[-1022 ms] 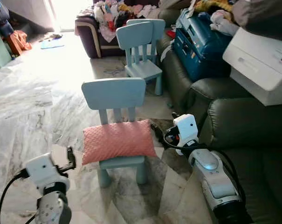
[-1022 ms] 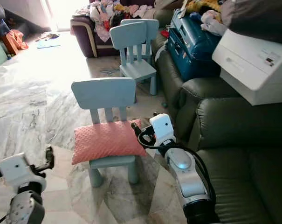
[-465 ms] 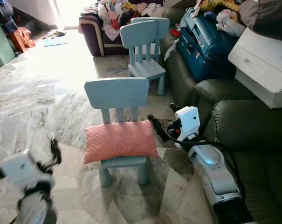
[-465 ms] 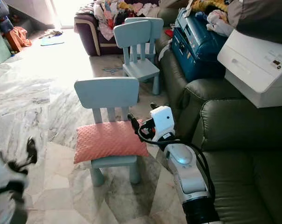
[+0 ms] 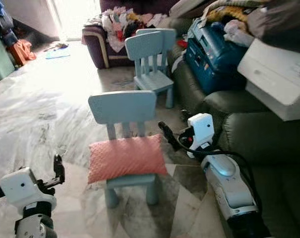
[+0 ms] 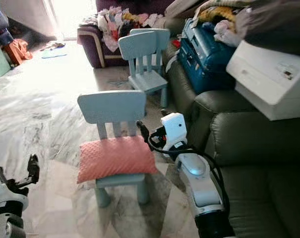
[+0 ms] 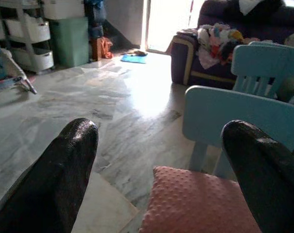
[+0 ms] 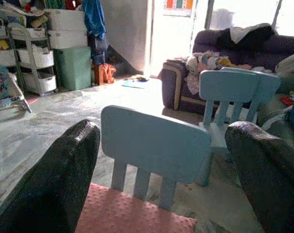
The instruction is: Move the pillow to the sofa
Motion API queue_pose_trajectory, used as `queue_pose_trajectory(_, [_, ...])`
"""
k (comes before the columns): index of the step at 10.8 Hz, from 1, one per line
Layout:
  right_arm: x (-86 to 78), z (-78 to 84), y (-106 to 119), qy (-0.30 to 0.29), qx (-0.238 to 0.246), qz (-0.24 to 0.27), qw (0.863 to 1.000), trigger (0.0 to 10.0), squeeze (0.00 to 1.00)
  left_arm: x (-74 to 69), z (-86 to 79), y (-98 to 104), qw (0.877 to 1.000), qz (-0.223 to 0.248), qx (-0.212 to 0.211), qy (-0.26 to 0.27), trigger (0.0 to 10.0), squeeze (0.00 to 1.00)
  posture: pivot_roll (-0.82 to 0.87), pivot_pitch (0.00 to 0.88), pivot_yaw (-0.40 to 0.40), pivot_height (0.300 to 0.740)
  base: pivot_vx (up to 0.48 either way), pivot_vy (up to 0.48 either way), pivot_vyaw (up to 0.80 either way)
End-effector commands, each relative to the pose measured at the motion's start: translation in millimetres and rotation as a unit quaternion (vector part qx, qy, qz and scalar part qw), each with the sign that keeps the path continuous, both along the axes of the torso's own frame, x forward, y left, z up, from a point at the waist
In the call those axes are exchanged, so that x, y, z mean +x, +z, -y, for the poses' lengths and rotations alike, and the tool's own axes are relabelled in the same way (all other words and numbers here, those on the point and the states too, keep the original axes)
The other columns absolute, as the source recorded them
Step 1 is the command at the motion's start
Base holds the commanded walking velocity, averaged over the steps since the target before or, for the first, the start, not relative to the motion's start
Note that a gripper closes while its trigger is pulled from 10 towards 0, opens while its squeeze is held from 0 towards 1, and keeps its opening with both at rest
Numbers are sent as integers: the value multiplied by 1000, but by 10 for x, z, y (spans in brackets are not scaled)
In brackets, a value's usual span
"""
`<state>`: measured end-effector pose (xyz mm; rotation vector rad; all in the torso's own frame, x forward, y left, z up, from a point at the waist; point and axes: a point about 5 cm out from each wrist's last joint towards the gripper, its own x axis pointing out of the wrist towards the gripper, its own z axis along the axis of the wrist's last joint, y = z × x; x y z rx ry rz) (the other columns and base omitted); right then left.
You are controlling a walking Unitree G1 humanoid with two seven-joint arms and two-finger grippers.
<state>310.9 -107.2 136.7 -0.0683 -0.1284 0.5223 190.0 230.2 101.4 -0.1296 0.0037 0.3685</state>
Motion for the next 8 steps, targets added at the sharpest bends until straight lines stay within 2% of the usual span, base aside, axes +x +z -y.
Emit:
queue_pose_trajectory(1, [-1, -9, 44, -2, 5, 9, 1000, 10000, 0, 8, -1, 33, 1000, 1, 7, -5, 10000, 0, -82, 53, 51, 740, 420, 0, 0])
queue_pose_trajectory(6, [-16, -33, 24, 5, 1, 6, 1000, 10000, 0, 30, 57, 25, 1000, 1, 2, -10, 10000, 0, -85, 60, 44, 740, 417, 0, 0])
queue_pose_trajectory(8, [-19, -51, 10, 8, 0, 4, 1000, 10000, 0, 30, 77, 11, 1000, -3, 0, -12, 10000, 0, -85, 62, 44, 740, 405, 255, 0])
